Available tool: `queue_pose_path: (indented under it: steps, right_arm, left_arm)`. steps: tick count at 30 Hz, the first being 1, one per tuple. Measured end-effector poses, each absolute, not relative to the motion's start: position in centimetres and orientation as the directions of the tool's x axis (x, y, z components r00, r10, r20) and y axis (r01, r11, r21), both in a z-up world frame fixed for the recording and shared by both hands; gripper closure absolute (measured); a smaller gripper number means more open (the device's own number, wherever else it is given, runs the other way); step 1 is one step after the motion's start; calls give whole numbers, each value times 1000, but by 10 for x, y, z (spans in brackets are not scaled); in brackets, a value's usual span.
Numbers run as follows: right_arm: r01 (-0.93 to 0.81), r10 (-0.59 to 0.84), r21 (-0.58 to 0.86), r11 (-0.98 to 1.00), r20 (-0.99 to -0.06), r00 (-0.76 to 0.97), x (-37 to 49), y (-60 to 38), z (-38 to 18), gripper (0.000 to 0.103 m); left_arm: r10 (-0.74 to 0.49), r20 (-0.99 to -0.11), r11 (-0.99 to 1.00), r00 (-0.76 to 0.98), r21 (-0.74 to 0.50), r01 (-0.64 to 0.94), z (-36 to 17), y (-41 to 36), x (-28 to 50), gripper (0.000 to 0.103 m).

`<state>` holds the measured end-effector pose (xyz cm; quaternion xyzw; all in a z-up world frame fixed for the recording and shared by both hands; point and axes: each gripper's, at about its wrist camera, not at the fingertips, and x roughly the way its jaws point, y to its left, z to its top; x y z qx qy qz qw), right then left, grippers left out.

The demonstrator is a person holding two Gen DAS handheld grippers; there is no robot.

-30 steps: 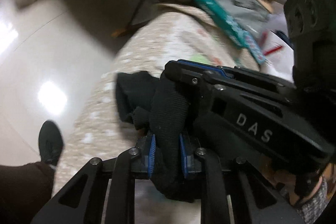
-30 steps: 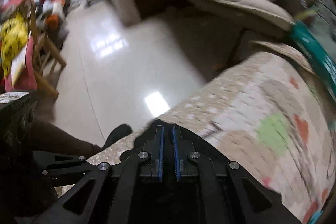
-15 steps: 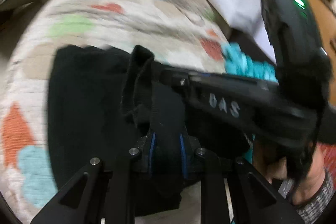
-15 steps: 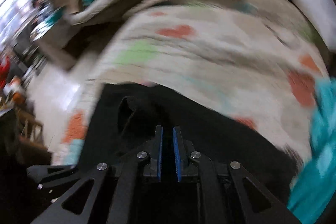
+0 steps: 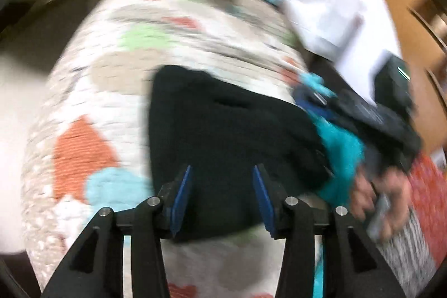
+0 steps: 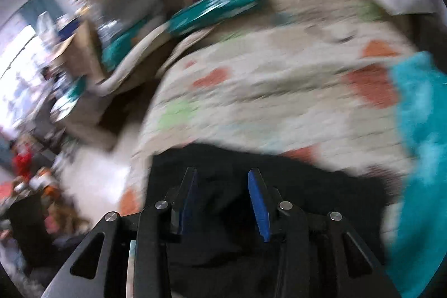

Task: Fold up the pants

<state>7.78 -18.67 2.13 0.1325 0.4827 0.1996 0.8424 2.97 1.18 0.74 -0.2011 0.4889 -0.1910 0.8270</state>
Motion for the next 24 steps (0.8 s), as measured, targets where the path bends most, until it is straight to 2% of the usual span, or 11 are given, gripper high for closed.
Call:
queue_pose_path:
  steps: [4, 5, 6, 12, 15, 17, 18, 19, 20, 22, 24]
  right_arm:
    - [-214, 242, 160, 964, -864, 441, 82, -155, -7, 62]
    - [-203, 249, 178, 963, -875, 415, 83, -159, -14, 88]
    - [-173, 261, 209, 963, -888, 380, 83, -165, -20, 100]
    - [21, 66, 78, 997, -932, 356, 70, -209, -24, 99]
    - [58, -119, -105, 993, -905, 409, 74, -210, -9, 93]
    - [-2, -61, -69, 998, -895, 442, 82, -196, 4, 83]
    - [-75, 21, -15, 997, -892, 452, 90, -181, 10, 63]
    - [-169, 122, 51, 984, -888, 443, 99, -161, 14, 50]
    - [-254, 214, 111, 961, -882, 420, 109, -141, 17, 30]
    - [-365, 304, 169, 916, -885, 353, 127, -105, 15, 26]
    - [-426, 283, 141, 894, -914, 292, 149, -67, 1, 26]
  left_arm:
    - [-486, -761, 861, 429, -502, 86, -16, 15, 38, 59]
    - [-492, -763, 859, 418, -504, 92, -19, 14, 37, 59]
    - [-491, -767, 862, 413, -497, 100, -22, 10, 38, 59]
    - [-543, -733, 831, 410, -539, 137, -31, -1, 39, 49]
    - [-540, -727, 831, 425, -541, 131, -36, -6, 42, 46]
    - [-527, -729, 841, 437, -522, 143, -36, -9, 37, 46]
    - [-514, -737, 850, 439, -505, 149, -37, -14, 36, 60]
    - [-500, -748, 860, 437, -486, 151, -38, -17, 35, 74]
    - [-486, -763, 870, 426, -470, 151, -41, -19, 35, 97]
    - [-502, -754, 858, 423, -497, 132, -45, -14, 35, 97]
    - [-514, -749, 848, 418, -517, 116, -45, -11, 37, 97]
